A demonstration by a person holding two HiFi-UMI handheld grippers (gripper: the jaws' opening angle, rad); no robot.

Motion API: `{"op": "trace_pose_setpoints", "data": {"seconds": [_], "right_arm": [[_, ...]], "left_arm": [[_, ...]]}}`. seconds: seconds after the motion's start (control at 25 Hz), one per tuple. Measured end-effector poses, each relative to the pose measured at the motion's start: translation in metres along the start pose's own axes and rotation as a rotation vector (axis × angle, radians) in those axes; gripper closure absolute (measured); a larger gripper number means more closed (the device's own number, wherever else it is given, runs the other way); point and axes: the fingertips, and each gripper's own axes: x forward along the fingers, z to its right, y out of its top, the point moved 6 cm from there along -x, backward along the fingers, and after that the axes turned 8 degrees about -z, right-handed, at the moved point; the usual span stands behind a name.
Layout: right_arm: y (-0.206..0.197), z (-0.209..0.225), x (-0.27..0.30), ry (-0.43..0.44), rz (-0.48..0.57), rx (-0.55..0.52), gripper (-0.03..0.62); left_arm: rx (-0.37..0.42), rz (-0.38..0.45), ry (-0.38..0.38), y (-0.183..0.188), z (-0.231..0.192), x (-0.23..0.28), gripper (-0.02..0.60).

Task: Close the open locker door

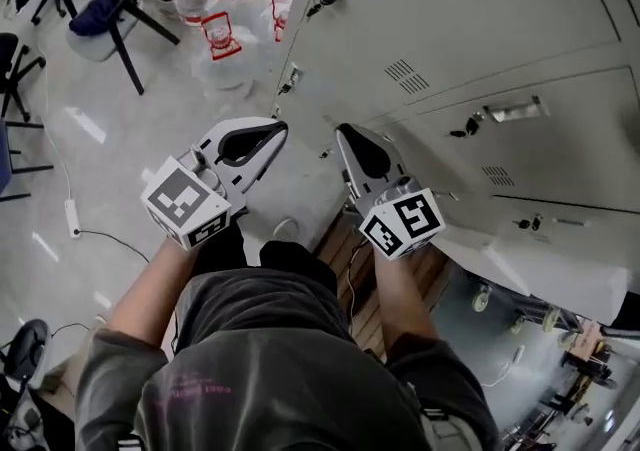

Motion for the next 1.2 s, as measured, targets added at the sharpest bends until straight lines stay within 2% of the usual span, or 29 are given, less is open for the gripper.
{"op": "trace_pose_setpoints", "data": {"seconds": [0.2,0.4,0.56,0.88,1.2], "right_arm": [[0.041,-0.015,-0.063,0.005,0.097,-0.031,0.559],[0.057,-0.025,-0.118,0.008,0.143,-0.016,0.560],[0.069,-0.032,-0.154,-0.026,0.177,-0.028,0.562],[0.083,-0.049,-0.189,-0.141,0.234,-0.019,0.563],[0.095,-0.071,-0.181,-0.260,0.270,0.017,0.565]], "left_arm": [[0.068,0.036,-0.024,0.042,0.054,0.001,0.574],[0.125,0.060,-0.030,0.072,0.102,-0.004,0.574],[0.165,0.071,-0.051,0.093,0.130,-0.009,0.574],[0.202,0.088,-0.164,0.118,0.141,-0.006,0.574],[0.246,0.073,-0.304,0.134,0.124,-0.007,0.574]]}}
